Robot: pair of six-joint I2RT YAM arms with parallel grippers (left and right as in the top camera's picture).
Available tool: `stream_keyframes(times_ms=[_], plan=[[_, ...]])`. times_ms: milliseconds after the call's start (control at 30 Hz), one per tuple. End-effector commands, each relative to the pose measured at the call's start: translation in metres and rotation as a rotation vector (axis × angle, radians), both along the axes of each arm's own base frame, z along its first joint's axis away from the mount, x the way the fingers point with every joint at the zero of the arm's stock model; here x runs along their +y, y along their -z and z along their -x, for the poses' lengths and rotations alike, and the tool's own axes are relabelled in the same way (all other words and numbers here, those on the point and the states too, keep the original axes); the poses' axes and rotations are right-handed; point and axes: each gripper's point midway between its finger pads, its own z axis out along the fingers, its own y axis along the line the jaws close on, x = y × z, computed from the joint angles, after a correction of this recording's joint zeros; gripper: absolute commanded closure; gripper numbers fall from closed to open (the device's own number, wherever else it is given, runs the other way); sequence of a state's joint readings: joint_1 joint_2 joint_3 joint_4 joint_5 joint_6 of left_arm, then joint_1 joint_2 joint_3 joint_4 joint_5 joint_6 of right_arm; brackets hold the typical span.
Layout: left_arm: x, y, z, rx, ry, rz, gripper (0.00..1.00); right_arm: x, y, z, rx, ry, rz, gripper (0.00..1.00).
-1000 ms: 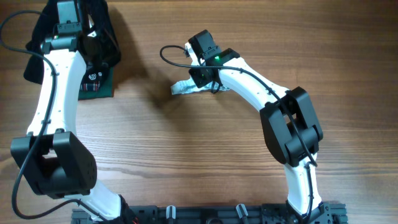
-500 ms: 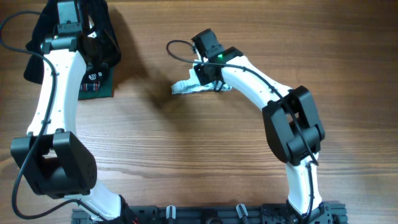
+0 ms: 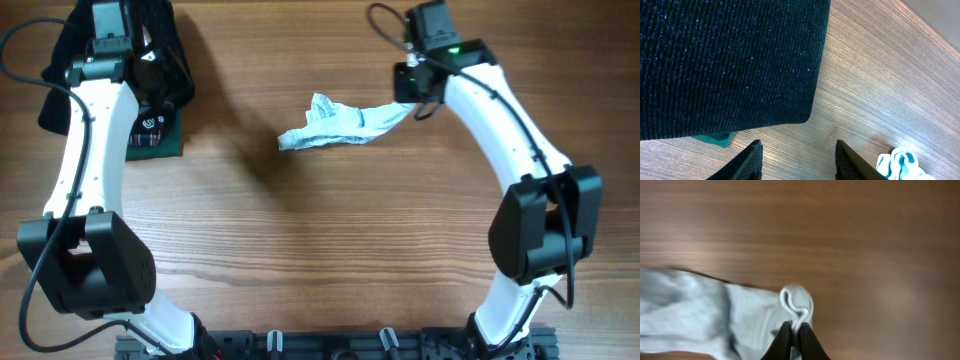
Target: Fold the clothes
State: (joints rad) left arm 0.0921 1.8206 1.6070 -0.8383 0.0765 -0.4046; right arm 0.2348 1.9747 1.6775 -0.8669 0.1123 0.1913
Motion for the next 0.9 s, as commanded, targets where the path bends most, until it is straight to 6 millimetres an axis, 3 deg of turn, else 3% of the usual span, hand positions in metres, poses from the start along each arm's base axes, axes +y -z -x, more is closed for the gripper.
stream_keyframes(times_ms=[0,133,400,600,867], plan=[[0.001,0.005,0.001,0.014,0.005,-0.008,0.54,-0.021,0.000,0.004,0.033,0.100,-0.036,0.96],[-0.004,0.005,0.001,0.014,0.015,-0.009,0.54,-0.031,0.005,0.014,0.082,0.150,-0.044,0.96],[-0.007,0.006,0.001,0.015,0.022,-0.008,0.54,-0.026,0.014,0.045,0.219,0.165,-0.076,0.96],[-0.008,0.008,0.005,0.033,0.023,-0.007,0.54,-0.032,0.036,0.074,0.327,0.198,-0.055,0.96],[-0.008,0.009,0.007,0.043,0.041,-0.016,0.55,-0.042,0.066,0.092,0.381,0.261,-0.053,0.96]])
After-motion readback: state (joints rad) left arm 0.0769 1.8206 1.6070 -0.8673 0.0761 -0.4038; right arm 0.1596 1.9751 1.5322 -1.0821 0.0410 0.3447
